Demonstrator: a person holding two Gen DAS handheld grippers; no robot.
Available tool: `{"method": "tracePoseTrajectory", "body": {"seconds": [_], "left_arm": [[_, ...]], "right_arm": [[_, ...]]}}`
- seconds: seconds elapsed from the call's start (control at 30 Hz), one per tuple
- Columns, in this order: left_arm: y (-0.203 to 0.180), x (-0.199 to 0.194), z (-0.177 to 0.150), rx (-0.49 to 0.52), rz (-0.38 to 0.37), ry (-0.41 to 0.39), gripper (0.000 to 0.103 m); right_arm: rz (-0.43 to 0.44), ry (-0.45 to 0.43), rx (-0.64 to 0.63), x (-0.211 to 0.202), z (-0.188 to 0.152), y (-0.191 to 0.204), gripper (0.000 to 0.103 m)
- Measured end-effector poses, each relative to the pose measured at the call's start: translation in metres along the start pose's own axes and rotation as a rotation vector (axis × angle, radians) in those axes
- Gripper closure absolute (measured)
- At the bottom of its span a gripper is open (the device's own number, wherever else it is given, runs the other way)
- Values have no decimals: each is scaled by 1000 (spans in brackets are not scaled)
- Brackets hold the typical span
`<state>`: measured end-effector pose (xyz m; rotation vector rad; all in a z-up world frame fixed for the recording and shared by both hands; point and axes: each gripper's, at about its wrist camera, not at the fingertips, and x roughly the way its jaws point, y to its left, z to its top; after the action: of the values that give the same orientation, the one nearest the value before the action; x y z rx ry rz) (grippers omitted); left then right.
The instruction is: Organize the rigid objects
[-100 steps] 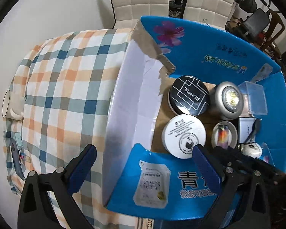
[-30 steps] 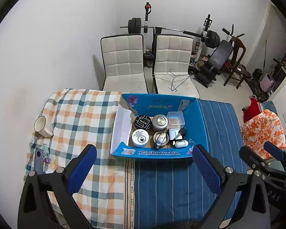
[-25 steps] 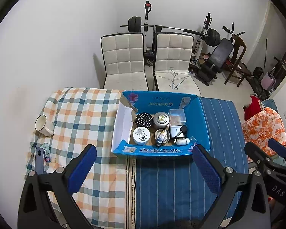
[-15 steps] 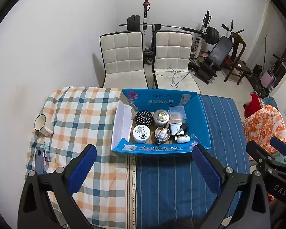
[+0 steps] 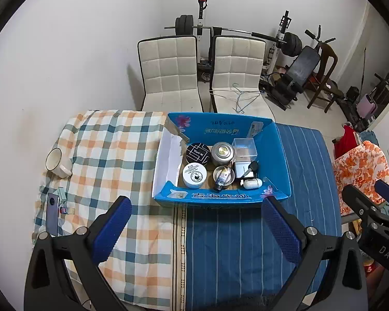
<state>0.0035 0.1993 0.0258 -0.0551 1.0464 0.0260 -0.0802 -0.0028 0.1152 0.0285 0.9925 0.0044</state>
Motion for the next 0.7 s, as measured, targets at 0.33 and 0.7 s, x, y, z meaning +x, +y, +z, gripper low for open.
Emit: {"method": "tracePoseTrajectory", "body": {"seconds": [0.33,0.7], "left_arm": [[0,5,-1,3,1,9,0],[-4,0,5,13,4,-31,0]], "right_arm": [[-4,11,2,6,-1,-2,8],[-12,-34,4,1,4,-3,8]]}}
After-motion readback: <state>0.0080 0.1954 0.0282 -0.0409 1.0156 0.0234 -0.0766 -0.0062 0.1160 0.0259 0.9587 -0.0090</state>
